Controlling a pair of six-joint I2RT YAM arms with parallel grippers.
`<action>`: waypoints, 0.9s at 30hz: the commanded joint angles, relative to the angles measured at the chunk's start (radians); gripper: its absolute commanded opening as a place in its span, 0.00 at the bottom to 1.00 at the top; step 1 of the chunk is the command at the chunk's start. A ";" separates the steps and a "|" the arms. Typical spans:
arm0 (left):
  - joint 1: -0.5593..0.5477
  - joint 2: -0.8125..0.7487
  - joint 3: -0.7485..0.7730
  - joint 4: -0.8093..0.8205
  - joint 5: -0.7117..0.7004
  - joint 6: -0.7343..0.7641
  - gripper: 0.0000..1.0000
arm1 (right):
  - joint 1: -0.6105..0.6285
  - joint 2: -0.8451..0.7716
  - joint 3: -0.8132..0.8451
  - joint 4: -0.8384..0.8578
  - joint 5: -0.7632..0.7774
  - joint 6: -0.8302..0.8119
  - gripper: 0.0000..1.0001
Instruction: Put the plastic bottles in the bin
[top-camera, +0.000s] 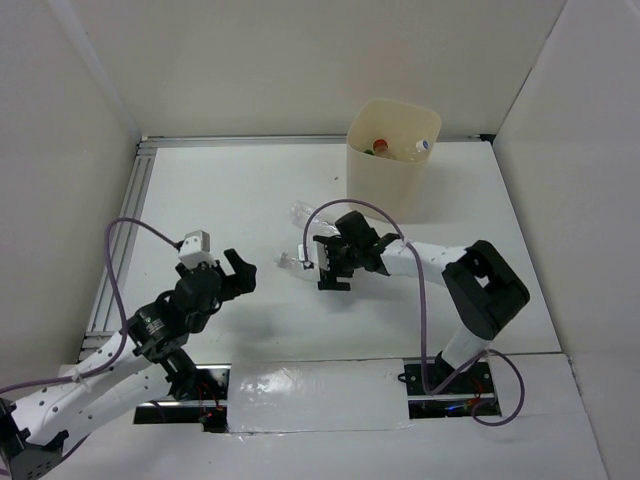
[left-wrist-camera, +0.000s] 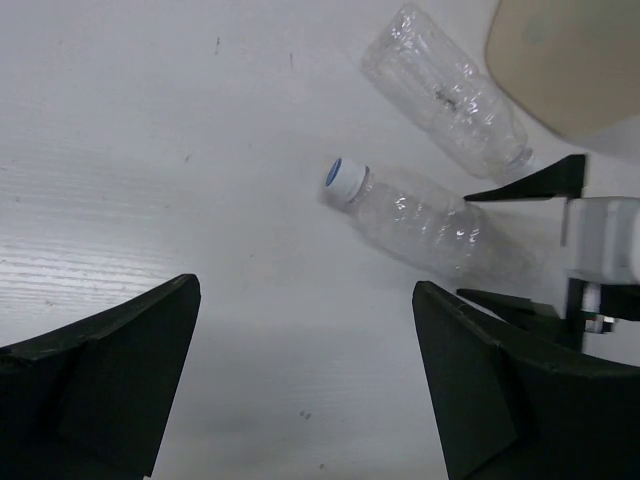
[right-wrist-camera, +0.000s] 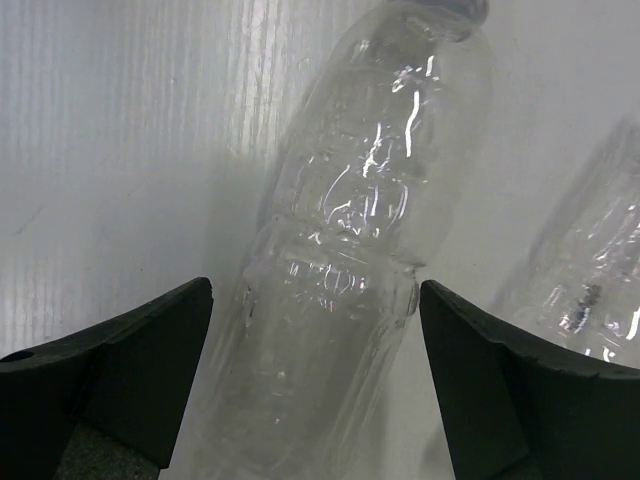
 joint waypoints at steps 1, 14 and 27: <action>-0.020 -0.035 -0.005 -0.004 -0.048 -0.087 1.00 | 0.011 0.066 0.054 0.018 0.061 0.022 0.89; -0.101 0.042 -0.005 0.061 -0.090 -0.097 1.00 | -0.035 -0.116 0.437 -0.377 -0.296 0.120 0.23; -0.132 0.164 0.021 0.225 -0.019 -0.005 1.00 | -0.389 -0.020 0.823 -0.198 0.085 0.456 0.30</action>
